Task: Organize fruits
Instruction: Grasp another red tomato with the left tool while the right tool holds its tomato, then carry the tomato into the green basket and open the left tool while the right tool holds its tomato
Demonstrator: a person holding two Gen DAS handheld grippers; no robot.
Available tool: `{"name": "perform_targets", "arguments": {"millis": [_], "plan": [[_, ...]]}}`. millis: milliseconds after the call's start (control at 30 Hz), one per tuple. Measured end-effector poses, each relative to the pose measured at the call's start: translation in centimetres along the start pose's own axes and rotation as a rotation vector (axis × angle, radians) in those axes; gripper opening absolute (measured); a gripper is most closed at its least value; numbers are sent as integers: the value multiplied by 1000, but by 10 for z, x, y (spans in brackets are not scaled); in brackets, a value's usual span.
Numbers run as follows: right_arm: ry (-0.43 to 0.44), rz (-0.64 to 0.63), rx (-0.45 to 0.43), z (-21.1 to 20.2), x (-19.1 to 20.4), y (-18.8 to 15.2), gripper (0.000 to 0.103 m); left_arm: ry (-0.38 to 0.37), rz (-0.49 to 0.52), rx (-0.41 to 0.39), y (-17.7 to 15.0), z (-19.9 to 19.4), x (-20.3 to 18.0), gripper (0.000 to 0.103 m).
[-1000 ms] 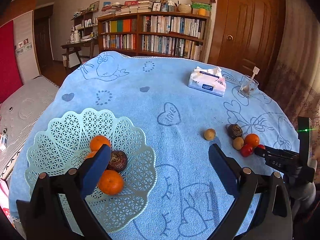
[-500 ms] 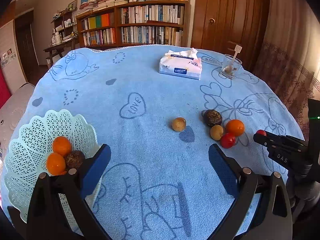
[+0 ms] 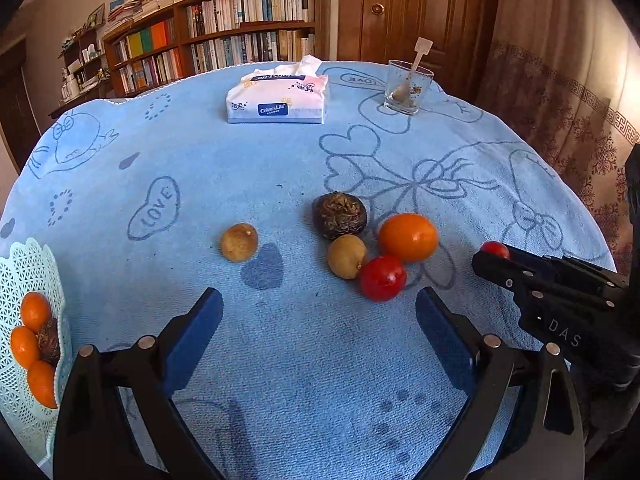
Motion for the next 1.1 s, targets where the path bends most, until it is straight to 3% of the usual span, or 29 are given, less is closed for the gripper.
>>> {"name": "perform_targets", "arguments": {"millis": [167,367,733,867,1100], "plan": [[3,16,-1,0,-1,-1,28,-43,10,33,-3,19,-17,80],[-2,8,-5,1,1,-1,28,-70,12,49,-3,33,-25,59],[-13,-20,-7,1,4,-2,28,-136,-32,21,-1,30,-22,46],[-12,-17,-9,2,4,-2,28,-169,-26,18,-5,27,-26,29],[-12,-16,-15,2,3,-1,28,-159,-14,20,-5,26,-30,29]]}}
Point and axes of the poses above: each gripper's, at about its wrist camera, not at the fingertips, and z roughly the way its jaws point, x to its left, y to its top, the point moved 8 cm from there along z, roughly the way its jaws point, and after that the axes turned 4 degrees about -x, right-handed, at the moved point
